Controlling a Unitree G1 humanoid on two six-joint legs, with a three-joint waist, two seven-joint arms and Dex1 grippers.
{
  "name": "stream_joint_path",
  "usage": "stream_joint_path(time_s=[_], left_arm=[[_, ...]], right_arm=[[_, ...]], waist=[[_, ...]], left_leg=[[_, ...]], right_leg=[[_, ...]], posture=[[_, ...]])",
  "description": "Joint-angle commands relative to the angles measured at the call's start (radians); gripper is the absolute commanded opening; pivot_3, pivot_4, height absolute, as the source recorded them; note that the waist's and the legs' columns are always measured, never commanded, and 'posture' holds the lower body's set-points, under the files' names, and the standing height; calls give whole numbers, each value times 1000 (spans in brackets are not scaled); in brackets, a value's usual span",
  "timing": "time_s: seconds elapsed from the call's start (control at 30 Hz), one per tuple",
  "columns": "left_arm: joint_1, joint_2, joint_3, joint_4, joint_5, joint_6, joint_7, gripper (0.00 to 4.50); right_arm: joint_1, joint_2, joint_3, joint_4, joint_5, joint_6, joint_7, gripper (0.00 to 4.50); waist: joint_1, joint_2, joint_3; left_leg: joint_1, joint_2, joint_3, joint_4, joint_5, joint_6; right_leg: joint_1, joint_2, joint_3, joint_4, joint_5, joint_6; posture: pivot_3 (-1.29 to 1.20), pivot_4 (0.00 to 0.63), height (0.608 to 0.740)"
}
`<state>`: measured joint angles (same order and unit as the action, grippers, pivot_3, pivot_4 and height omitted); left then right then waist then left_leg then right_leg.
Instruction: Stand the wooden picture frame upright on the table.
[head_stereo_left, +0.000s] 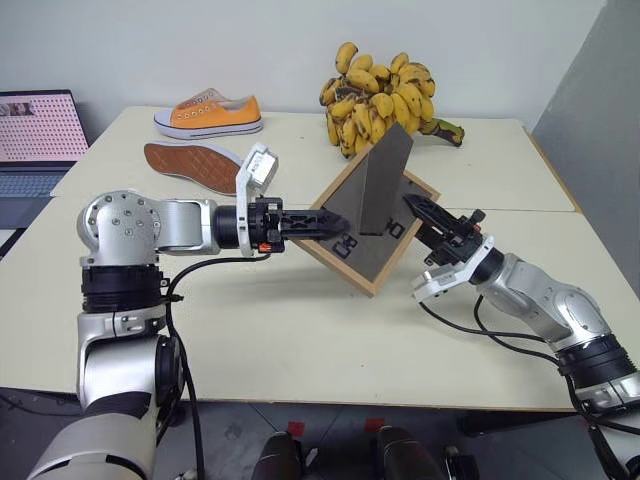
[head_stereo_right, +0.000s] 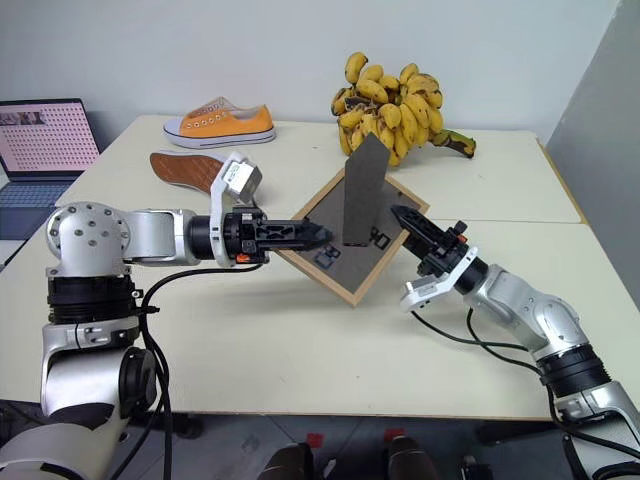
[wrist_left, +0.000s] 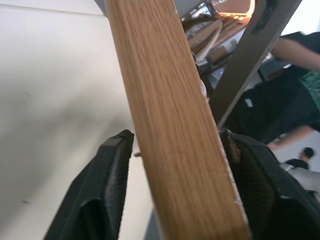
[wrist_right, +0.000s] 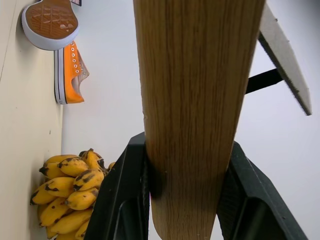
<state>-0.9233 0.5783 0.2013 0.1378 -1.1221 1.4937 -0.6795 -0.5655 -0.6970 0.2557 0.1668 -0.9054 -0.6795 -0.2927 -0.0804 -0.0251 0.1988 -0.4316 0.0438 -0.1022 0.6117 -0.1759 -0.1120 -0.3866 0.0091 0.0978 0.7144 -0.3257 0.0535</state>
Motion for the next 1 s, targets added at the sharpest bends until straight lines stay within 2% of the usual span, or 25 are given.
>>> stream_joint_path(time_s=[0.03, 0.17, 0.23, 0.27, 0.37, 0.47, 0.57, 0.7, 0.87, 1.0], left_arm=[[29, 72, 32, -124, 62, -175, -87, 2971], [146, 154, 151, -242, 127, -378, -121, 2971], [275, 196, 239, -336, 126, -424, -135, 2971], [387, 229, 290, -400, 127, -425, -156, 2971], [731, 293, 387, -573, 198, -500, -245, 2971], [920, 289, 420, -645, 234, -561, -257, 2971], [1013, 272, 430, -678, 249, -593, -244, 2971], [1043, 279, 452, -679, 239, -609, -227, 2971], [1017, 323, 487, -649, 202, -587, -218, 2971], [1024, 358, 492, -635, 202, -587, -232, 2971]], right_arm=[[-51, 16, -28, 10, 73, -19, 7, 1440], [-81, 79, -20, 91, 271, -31, 148, 1440], [-88, 119, -1, 124, 425, -37, 275, 1440], [-83, 151, 18, 127, 555, -15, 384, 1440], [-44, 254, 45, 66, 943, 173, 702, 1440], [-23, 320, 27, 3, 1167, 386, 889, 1440], [-6, 359, 23, -32, 1287, 570, 1016, 1440], [33, 393, 19, -57, 1371, 742, 1103, 1440], [71, 439, -9, -17, 1401, 851, 1136, 1440], [105, 468, -23, 37, 1374, 868, 1137, 1440]], waist=[[0, 0, 0], [-6, 0, 0], [-10, 0, 0], [-12, 0, 0], [-24, -1, -1], [-5, -1, 0], [28, -1, 0], [43, -3, -1], [41, -3, -1], [29, -2, 0]], left_leg=[[0, 0, 0, 0, 0, 0], [1, 1, 1, -1, 0, 0], [2, 2, 2, -1, 0, 1], [2, 2, 3, -1, -1, 1], [5, 3, 4, -3, -2, 2], [7, 3, 0, -3, -2, 3], [8, 2, -3, -2, -2, 3], [15, 3, -1, -3, -2, 3], [15, 4, 0, -4, -3, 3], [15, 4, 1, -5, -3, 3]], right_leg=[[0, 0, 0, 0, 0, 0], [0, 0, 1, 0, 0, 0], [0, 0, 1, 0, 0, -1], [0, 0, 2, 0, 0, -1], [2, 0, 2, -1, -1, -2], [7, -1, -2, -1, -2, -5], [9, -1, -5, 0, -3, -5], [15, -1, -5, -2, -5, -7], [13, 0, -4, -1, -5, -8], [13, 1, -4, -1, -5, -8]], posture=[[0, 150, 740], [0, 150, 740], [0, 150, 740], [0, 150, 740], [0, 150, 740], [0, 150, 740], [0, 150, 740], [0, 150, 740], [0, 150, 740], [0, 150, 740]])
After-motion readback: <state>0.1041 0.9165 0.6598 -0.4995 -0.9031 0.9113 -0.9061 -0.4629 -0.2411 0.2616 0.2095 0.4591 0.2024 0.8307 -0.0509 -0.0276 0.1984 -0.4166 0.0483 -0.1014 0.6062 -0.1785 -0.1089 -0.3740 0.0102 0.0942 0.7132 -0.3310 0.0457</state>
